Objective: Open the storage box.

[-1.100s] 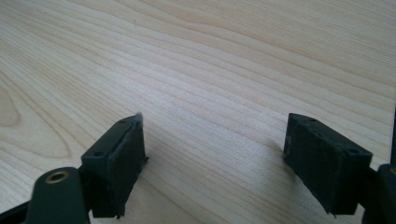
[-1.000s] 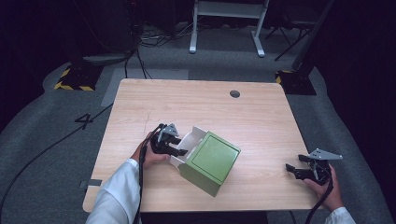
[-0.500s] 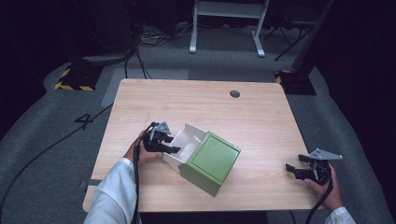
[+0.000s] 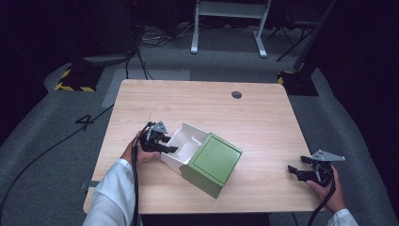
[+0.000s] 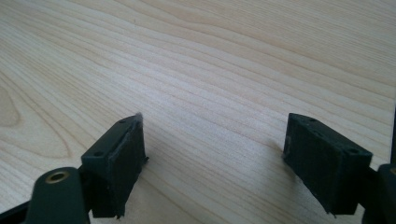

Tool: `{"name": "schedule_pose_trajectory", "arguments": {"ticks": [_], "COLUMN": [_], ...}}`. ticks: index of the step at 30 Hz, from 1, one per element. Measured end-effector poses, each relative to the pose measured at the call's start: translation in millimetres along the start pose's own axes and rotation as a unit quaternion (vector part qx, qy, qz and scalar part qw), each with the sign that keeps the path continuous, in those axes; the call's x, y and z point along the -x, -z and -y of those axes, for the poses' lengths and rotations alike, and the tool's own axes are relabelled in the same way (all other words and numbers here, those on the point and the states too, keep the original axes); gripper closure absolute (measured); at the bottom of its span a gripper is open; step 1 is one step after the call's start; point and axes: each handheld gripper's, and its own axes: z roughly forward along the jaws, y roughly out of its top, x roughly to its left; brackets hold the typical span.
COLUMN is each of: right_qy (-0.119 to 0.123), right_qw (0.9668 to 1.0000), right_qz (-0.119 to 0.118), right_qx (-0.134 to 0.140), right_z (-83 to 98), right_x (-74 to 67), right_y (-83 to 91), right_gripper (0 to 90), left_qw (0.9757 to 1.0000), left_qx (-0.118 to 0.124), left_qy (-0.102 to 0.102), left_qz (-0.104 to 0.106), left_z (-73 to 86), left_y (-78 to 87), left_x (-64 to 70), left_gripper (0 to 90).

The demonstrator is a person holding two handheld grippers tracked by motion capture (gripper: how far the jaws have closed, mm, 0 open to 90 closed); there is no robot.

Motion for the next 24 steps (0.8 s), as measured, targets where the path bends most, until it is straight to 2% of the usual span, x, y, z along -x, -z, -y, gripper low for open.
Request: {"name": "schedule_pose_trajectory", "arguments": {"ticks": [14,20,24], "right_qy": [0.0,0.0,0.0], "right_qw": [1.0,1.0,1.0], "right_qz": [0.0,0.0,0.0], "right_qx": [0.0,0.0,0.0], "right_z": [0.0,0.0,0.0], "right_x": [0.0,0.0,0.0], "right_y": [0.0,0.0,0.0], "right_gripper": [20.9,20.9,20.9], "left_qw": [1.0,0.9996,0.9992], "left_qx": [-0.001,0.01,0.027], "left_qy": [0.0,-0.003,0.007], "left_qz": [-0.009,-0.025,-0.029], "left_z": [1.0,0.2,-1.7], "left_y": [2.9,7.7,15.0], "left_x": [-0.7,-0.4,-2.2], "left_gripper": [48.1,45.6,43.0]}}
